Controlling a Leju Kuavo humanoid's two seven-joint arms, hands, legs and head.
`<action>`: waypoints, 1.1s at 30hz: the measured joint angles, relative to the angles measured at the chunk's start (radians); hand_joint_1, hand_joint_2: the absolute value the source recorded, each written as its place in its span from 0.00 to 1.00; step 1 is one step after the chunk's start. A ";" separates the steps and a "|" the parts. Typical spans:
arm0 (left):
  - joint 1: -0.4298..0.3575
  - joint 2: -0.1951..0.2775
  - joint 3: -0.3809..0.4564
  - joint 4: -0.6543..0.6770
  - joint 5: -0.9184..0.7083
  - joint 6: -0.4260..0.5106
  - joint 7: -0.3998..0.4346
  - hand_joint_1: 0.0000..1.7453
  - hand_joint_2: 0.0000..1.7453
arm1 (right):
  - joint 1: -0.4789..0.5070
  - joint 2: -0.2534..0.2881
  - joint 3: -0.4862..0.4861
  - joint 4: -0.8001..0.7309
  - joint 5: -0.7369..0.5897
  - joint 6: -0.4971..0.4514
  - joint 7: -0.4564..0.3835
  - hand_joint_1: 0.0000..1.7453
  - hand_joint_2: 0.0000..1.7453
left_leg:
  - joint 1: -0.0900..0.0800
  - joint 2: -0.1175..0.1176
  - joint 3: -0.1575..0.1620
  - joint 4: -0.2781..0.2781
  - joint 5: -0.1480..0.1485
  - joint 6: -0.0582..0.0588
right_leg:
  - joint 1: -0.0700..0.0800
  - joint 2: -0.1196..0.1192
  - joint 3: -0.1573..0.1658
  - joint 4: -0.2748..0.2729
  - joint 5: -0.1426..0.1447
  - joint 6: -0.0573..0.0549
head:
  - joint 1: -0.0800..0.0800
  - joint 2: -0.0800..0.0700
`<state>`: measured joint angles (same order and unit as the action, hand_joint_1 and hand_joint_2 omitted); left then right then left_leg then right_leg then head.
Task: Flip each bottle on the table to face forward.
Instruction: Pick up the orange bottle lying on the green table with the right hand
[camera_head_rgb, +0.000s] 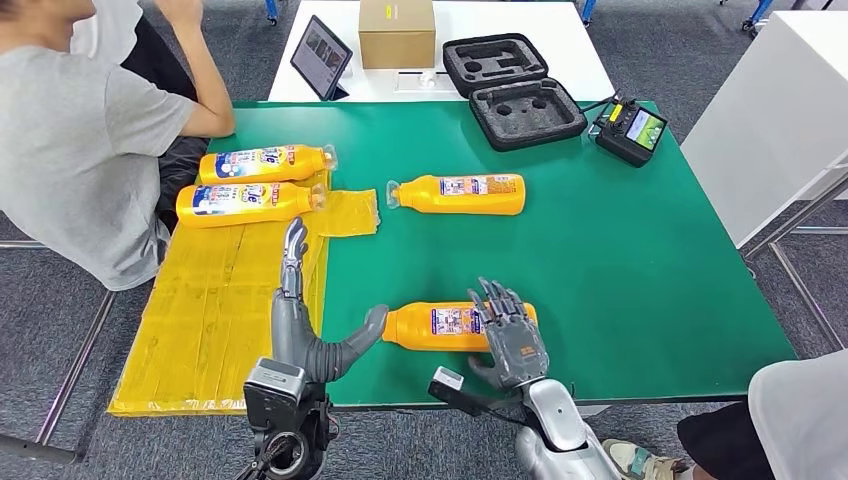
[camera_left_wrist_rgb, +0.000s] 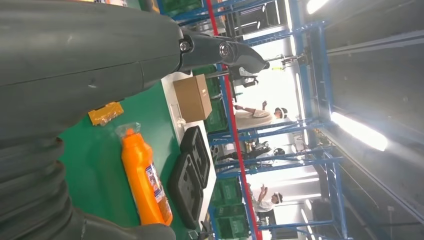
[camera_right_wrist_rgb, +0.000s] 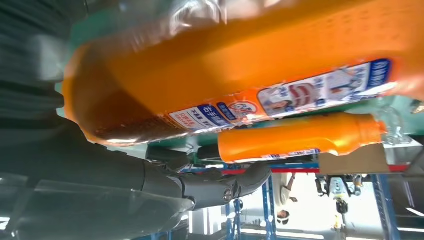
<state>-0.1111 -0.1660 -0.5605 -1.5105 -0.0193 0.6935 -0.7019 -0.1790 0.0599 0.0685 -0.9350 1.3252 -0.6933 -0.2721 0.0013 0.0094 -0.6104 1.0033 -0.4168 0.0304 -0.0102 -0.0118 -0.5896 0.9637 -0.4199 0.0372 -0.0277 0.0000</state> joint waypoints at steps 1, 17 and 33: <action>-0.001 0.000 -0.002 0.000 0.002 -0.002 0.000 0.00 1.00 | -0.006 -0.001 0.000 0.009 0.003 -0.001 0.004 0.00 1.00 | 0.000 0.000 0.000 0.000 0.000 0.000 | 0.000 0.000 0.000 0.000 0.000 0.000 | 0.000 0.000; -0.014 0.002 -0.008 0.013 0.014 -0.018 0.000 0.00 1.00 | -0.050 -0.006 0.001 0.062 0.049 -0.002 0.040 0.00 1.00 | 0.000 0.000 0.001 0.000 0.000 0.000 | 0.000 0.000 0.001 0.000 0.000 0.000 | 0.000 0.000; -0.052 -0.010 -0.007 0.087 0.026 -0.073 0.000 0.00 1.00 | -0.156 -0.029 -0.004 0.217 -0.036 0.193 0.040 1.00 1.00 | 0.000 0.002 0.017 0.000 -0.003 0.000 | 0.000 0.001 0.009 -0.001 -0.002 -0.001 | 0.000 0.000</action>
<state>-0.1630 -0.1765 -0.5673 -1.4234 0.0072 0.6209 -0.7019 -0.3353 0.0313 0.0648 -0.7184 1.2888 -0.5001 -0.2322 0.0013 0.0112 -0.5933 1.0028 -0.4197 0.0306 -0.0103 -0.0110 -0.5805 0.9624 -0.4220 0.0367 -0.0277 0.0000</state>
